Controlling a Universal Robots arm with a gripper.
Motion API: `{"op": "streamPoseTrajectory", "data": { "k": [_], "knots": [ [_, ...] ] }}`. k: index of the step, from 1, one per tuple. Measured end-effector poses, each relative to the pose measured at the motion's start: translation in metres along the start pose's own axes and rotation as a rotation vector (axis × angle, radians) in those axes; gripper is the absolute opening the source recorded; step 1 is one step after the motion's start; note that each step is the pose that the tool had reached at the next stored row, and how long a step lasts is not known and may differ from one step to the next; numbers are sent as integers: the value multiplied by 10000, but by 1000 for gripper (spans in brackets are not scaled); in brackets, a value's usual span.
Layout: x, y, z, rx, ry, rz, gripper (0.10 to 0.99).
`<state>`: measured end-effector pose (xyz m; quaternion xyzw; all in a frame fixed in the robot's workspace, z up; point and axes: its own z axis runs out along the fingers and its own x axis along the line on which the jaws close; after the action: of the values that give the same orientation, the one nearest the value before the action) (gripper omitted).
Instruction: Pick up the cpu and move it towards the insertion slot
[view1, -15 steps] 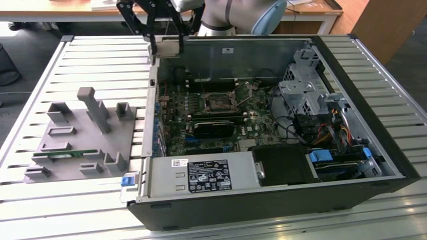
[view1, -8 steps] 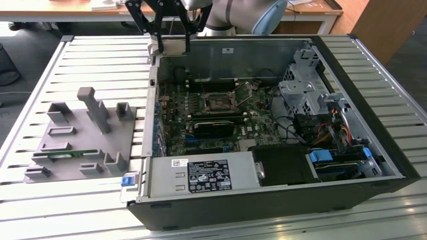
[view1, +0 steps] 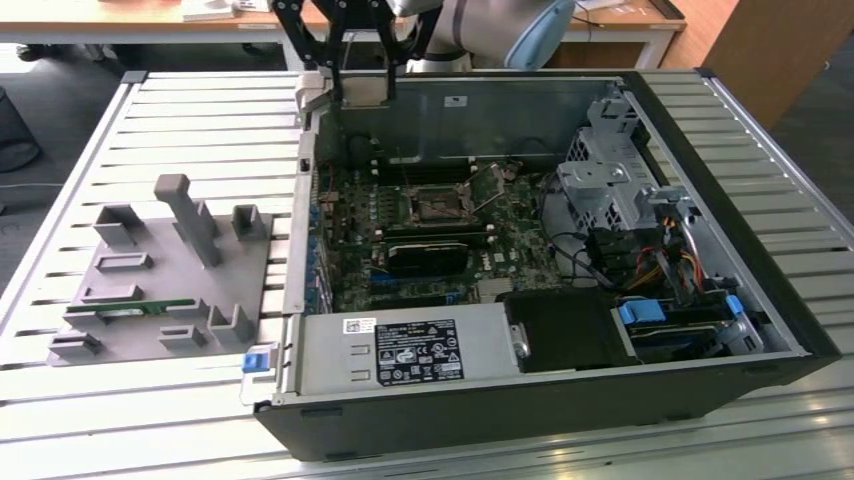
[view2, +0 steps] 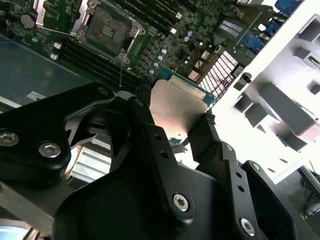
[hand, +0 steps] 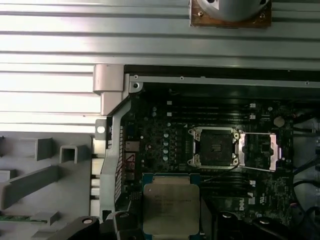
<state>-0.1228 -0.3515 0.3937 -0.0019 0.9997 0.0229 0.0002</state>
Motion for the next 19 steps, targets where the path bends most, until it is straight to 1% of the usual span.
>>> {"op": "streamPoseTrajectory", "data": {
  "k": [3, 10, 19],
  "knots": [
    [-50, 30, 2, 0, 0, 0, 541],
    [-130, 120, 7, 0, 0, 0, 541],
    [-283, 255, 17, 0, 0, 0, 541]
  ]
}}
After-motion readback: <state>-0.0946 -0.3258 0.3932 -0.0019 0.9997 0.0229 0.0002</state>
